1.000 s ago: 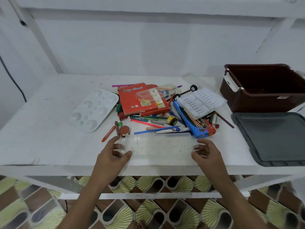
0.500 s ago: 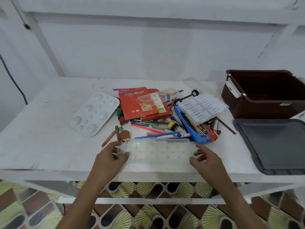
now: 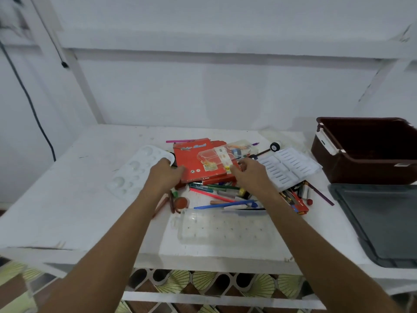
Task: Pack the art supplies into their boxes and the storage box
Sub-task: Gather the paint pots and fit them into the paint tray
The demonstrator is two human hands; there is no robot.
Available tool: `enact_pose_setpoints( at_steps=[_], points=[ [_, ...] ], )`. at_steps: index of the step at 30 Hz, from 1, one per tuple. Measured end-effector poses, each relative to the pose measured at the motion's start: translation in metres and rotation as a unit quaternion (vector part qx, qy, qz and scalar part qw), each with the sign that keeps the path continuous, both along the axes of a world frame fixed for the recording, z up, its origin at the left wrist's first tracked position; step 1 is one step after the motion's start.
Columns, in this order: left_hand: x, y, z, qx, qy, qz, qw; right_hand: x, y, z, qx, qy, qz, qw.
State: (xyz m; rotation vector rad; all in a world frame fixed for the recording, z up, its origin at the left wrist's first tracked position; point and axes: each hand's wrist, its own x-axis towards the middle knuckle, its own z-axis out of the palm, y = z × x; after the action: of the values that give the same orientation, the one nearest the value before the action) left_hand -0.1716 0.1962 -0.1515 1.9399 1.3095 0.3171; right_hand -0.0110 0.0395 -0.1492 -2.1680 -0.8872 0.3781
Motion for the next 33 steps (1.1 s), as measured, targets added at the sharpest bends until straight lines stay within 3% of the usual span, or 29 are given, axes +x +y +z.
enact_pose_setpoints(
  at_steps=[5, 12, 19, 23, 33],
  points=[
    [0.032, 0.008, 0.003, 0.003, 0.037, -0.001, 0.999, 0.03, 0.043, -0.006, -0.074, 0.072, -0.097, 0.99],
    [0.049, 0.007, -0.003, 0.039, 0.096, -0.066, 0.992, 0.048, 0.06, -0.013, -0.117, 0.116, -0.101, 0.981],
    [0.055, 0.011, -0.007, -0.013, 0.059, -0.05, 0.997, 0.057, 0.064, -0.022, -0.019, 0.313, -0.121, 0.942],
    [0.066, 0.006, -0.003, 0.0, 0.056, -0.079, 0.995, 0.058, 0.066, -0.023, -0.02, 0.318, -0.117, 0.941],
    [0.082, 0.001, -0.002, -0.1, 0.081, -0.096, 0.987, 0.07, 0.055, -0.031, 0.035, 0.357, -0.146, 0.922]
  ],
)
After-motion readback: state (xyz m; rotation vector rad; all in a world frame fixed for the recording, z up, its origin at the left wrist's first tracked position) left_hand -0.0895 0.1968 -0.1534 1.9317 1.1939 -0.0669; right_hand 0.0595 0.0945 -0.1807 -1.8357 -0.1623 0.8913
